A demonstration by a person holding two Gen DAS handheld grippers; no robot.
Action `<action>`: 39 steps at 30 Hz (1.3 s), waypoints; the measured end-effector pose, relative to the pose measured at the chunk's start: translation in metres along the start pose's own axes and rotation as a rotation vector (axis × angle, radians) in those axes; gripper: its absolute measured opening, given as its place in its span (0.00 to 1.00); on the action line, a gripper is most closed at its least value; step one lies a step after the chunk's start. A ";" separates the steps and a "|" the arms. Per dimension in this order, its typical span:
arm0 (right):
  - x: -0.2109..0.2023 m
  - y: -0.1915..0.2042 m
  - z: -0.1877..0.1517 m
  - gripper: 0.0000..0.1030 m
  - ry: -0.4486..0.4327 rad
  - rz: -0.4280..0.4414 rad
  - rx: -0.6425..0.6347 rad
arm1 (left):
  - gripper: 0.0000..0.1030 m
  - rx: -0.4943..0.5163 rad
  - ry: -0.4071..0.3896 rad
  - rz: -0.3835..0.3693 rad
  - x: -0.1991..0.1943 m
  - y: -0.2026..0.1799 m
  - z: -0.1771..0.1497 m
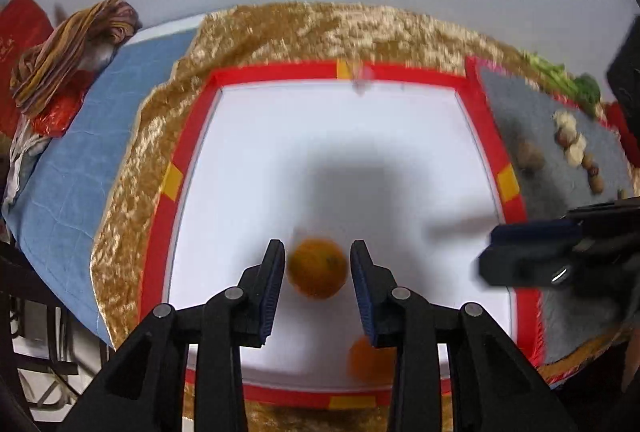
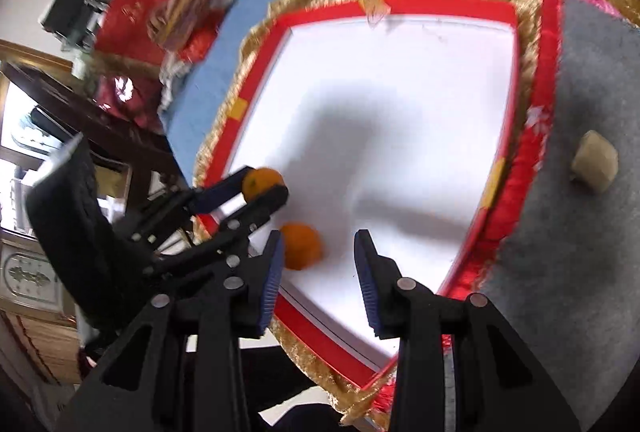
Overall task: Organize fruits
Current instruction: 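Carry both oranges into the white tray and open both tools, then grasp a white cube with the right tool while the left tool grasps another cube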
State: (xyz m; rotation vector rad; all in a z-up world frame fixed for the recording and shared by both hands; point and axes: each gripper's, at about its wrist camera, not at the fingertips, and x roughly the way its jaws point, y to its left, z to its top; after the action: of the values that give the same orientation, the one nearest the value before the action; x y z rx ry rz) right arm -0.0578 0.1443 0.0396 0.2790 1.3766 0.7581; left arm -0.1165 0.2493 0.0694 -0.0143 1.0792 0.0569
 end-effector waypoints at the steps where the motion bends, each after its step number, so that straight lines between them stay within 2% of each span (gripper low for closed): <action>1: -0.003 0.002 0.000 0.38 -0.012 -0.002 0.001 | 0.45 -0.005 -0.025 -0.022 -0.005 0.001 0.001; 2: -0.012 0.001 0.001 0.38 -0.037 0.002 0.001 | 0.52 -0.003 -0.055 -0.053 -0.010 -0.003 0.004; 3: -0.024 0.000 0.001 0.39 -0.074 0.006 -0.002 | 0.63 0.006 -0.078 -0.077 -0.009 -0.011 0.008; 5: -0.060 -0.007 -0.001 0.44 -0.166 -0.012 -0.001 | 0.64 0.056 -0.121 -0.139 -0.016 -0.037 0.014; 7: -0.100 -0.020 -0.008 0.55 -0.240 -0.061 0.011 | 0.65 0.141 -0.152 -0.227 -0.024 -0.074 0.017; 10: -0.163 -0.063 -0.030 0.61 -0.325 -0.160 0.085 | 0.65 0.274 -0.175 -0.291 -0.028 -0.128 0.017; 13: -0.215 -0.117 -0.069 0.61 -0.395 -0.255 0.214 | 0.65 0.398 -0.154 -0.299 -0.017 -0.178 0.012; 15: -0.239 -0.154 -0.093 0.61 -0.430 -0.253 0.322 | 0.65 0.420 -0.134 -0.303 -0.009 -0.199 0.013; 17: -0.254 -0.185 -0.112 0.61 -0.460 -0.211 0.398 | 0.65 0.426 -0.131 -0.314 -0.002 -0.214 0.016; 19: -0.250 -0.202 -0.117 0.61 -0.449 -0.162 0.444 | 0.65 0.426 -0.131 -0.311 0.007 -0.223 0.019; 21: -0.244 -0.211 -0.111 0.61 -0.443 -0.149 0.455 | 0.65 0.418 -0.111 -0.325 0.015 -0.231 0.019; 23: -0.236 -0.216 -0.093 0.61 -0.457 -0.120 0.459 | 0.62 0.405 -0.108 -0.335 0.023 -0.241 0.019; 24: -0.232 -0.221 -0.080 0.61 -0.461 -0.111 0.466 | 0.56 0.414 -0.107 -0.342 0.028 -0.245 0.020; 26: -0.224 -0.221 -0.064 0.61 -0.455 -0.133 0.464 | 0.50 0.425 -0.106 -0.345 0.037 -0.254 0.024; 29: -0.205 -0.224 -0.040 0.61 -0.410 -0.133 0.453 | 0.50 0.419 -0.089 -0.378 0.051 -0.263 0.030; 32: -0.183 -0.225 -0.021 0.55 -0.347 -0.163 0.432 | 0.48 0.402 -0.066 -0.400 0.062 -0.270 0.034; 34: -0.170 -0.228 -0.012 0.45 -0.311 -0.200 0.431 | 0.48 0.383 -0.060 -0.401 0.068 -0.270 0.037; 35: -0.164 -0.231 -0.009 0.43 -0.295 -0.184 0.437 | 0.48 0.371 -0.055 -0.404 0.072 -0.271 0.039; 39: -0.146 -0.236 -0.002 0.40 -0.256 -0.258 0.439 | 0.45 0.331 -0.056 -0.414 0.080 -0.273 0.040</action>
State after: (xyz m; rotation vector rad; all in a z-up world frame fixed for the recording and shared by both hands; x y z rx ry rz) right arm 0.0152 -0.1218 0.0128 0.5122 1.2912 0.1915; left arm -0.0290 -0.0188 0.0138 0.0614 1.0012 -0.4917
